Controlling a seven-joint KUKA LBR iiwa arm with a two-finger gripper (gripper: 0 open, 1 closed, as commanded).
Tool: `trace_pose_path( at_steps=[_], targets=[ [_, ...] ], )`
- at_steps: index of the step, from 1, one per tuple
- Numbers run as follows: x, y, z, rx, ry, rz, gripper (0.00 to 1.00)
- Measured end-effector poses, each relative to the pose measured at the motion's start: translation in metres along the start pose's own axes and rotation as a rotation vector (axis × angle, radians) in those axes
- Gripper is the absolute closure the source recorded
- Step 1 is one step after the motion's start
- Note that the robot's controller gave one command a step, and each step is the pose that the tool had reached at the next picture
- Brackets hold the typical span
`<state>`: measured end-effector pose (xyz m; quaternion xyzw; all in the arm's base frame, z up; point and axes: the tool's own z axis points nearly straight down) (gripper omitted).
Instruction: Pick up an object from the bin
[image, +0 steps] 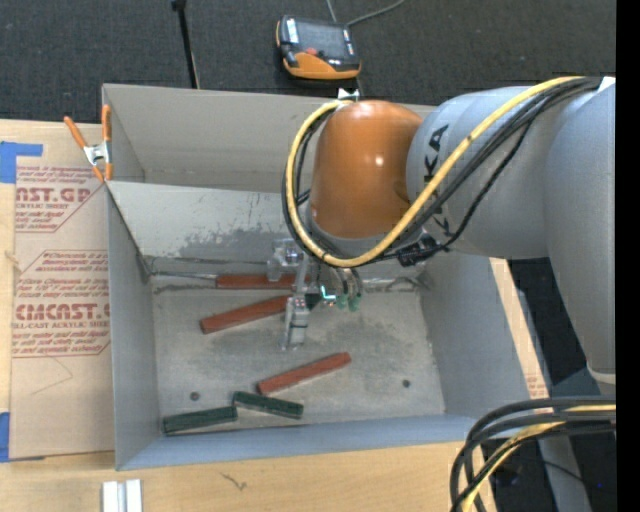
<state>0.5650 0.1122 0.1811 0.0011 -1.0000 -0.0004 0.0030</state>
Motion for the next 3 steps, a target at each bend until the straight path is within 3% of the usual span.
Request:
trace_pose_path(
  at_steps=[1,2,3],
  targets=[
    [-0.002,-0.001,-0.004,-0.001,-0.007,0.002,0.0],
    [-0.023,-0.019,0.089,0.001,-0.012,-0.059,0.0],
    [-0.02,-0.02,0.123,-0.001,-0.002,-0.048,0.0]
  ],
)
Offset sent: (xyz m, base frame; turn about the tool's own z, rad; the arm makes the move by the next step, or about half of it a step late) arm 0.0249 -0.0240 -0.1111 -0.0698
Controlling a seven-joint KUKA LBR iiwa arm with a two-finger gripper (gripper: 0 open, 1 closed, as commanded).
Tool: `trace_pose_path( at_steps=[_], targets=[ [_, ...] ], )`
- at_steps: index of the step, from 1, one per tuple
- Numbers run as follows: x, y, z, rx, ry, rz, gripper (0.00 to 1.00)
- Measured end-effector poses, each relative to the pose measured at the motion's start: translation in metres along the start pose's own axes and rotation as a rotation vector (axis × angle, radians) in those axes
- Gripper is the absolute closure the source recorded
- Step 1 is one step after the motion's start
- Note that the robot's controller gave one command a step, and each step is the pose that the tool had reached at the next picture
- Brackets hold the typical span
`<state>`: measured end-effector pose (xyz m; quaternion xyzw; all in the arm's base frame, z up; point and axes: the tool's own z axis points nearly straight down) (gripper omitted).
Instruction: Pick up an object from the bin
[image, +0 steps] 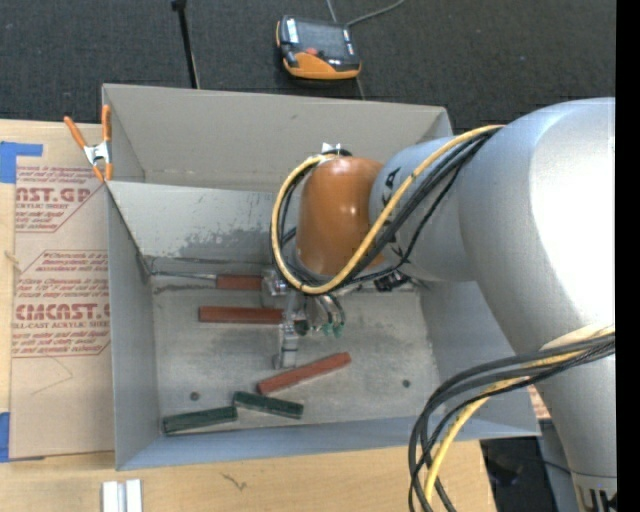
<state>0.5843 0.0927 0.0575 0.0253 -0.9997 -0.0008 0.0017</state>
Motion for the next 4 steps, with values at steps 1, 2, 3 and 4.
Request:
trace_pose_path(
  at_steps=[1,2,3,4],
  targets=[
    [0.002,0.0,-0.044,0.0,-0.005,0.053,0.0],
    [0.013,0.01,-0.017,0.002,-0.006,-0.1,0.0],
    [0.001,-0.007,-0.013,0.0,-0.007,0.107,1.0],
    [0.001,-0.007,-0.013,0.0,-0.007,0.107,1.0]
  ],
)
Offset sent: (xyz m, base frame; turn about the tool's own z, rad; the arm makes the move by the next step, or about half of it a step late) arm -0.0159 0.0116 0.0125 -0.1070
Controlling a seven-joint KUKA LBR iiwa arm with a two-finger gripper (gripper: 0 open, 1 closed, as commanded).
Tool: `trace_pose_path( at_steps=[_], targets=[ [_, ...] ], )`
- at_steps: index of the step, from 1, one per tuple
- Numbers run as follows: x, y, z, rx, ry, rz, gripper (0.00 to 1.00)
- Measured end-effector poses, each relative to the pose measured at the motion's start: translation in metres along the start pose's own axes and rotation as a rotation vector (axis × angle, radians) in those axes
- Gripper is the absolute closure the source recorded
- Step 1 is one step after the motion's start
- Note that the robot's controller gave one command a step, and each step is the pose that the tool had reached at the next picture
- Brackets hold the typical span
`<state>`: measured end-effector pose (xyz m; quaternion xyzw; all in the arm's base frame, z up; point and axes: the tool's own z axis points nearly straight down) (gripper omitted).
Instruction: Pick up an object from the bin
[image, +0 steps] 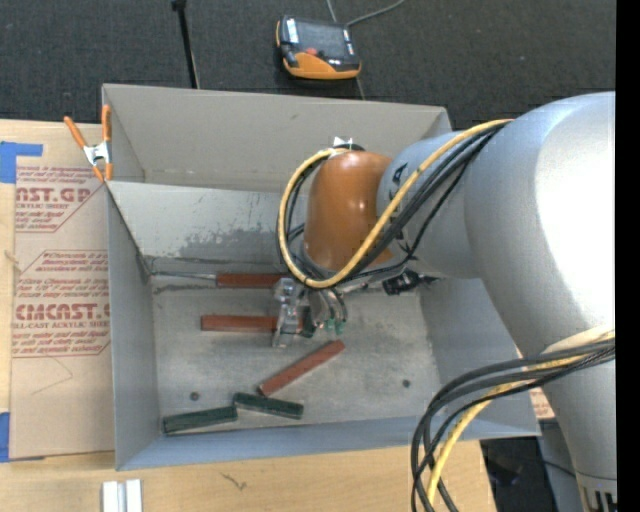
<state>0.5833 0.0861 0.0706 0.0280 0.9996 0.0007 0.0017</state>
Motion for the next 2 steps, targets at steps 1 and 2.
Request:
trace_pose_path(
  at_steps=[1,2],
  targets=[
    [0.001,0.0,-0.003,0.001,0.004,0.0,1.0],
    [0.003,0.0,-0.018,0.002,0.011,0.0,1.0]
  ],
)
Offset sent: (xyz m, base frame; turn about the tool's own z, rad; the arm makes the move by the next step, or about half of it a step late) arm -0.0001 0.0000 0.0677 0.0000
